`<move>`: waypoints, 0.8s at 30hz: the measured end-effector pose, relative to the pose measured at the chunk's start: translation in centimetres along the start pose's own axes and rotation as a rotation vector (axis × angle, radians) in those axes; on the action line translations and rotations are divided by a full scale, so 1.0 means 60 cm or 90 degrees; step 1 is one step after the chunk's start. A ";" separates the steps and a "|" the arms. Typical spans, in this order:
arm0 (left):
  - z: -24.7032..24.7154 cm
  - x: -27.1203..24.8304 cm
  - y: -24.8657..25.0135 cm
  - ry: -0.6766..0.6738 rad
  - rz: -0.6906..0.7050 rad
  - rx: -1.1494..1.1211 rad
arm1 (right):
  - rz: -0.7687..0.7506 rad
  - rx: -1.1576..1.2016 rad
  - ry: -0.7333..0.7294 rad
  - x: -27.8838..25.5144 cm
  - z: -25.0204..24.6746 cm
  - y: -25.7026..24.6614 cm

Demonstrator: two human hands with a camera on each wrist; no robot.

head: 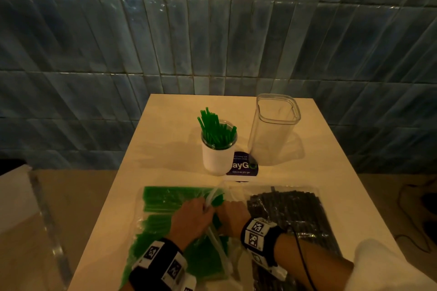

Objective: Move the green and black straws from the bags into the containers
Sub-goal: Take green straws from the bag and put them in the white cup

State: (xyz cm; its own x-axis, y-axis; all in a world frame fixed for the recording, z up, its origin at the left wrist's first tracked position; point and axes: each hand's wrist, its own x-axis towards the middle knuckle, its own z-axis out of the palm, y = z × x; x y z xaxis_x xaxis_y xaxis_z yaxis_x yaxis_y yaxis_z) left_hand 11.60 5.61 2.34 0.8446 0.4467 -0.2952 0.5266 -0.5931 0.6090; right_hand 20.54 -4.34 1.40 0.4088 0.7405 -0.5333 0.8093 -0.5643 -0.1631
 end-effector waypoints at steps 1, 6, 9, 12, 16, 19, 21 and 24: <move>0.001 0.001 -0.001 -0.004 -0.001 -0.001 | 0.000 -0.009 -0.001 -0.002 0.000 0.001; 0.003 0.003 -0.006 -0.019 -0.001 -0.023 | -0.010 -0.030 0.030 -0.007 0.005 0.008; 0.008 0.009 -0.016 -0.006 -0.001 -0.011 | -0.027 -0.045 0.049 -0.014 0.009 0.019; 0.014 0.011 -0.024 0.021 0.008 -0.019 | -0.032 -0.056 0.052 -0.037 0.002 0.036; 0.018 0.012 -0.024 0.044 0.017 0.004 | -0.004 -0.066 0.041 -0.075 -0.009 0.077; 0.024 0.017 -0.027 0.002 0.016 -0.010 | 0.033 -0.076 0.026 -0.107 -0.020 0.116; 0.026 0.018 -0.029 -0.024 0.023 -0.007 | 0.057 -0.085 0.035 -0.128 -0.030 0.142; 0.031 0.017 -0.029 -0.048 0.049 0.036 | 0.107 -0.085 0.045 -0.157 -0.046 0.184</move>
State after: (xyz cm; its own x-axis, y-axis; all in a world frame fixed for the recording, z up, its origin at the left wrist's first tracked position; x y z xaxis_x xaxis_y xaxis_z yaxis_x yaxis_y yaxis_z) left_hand 11.72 5.87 -0.39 0.8867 0.3473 -0.3053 0.4624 -0.6611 0.5909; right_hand 26.78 -16.54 6.94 0.5668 0.6667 -0.4840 0.7743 -0.6318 0.0363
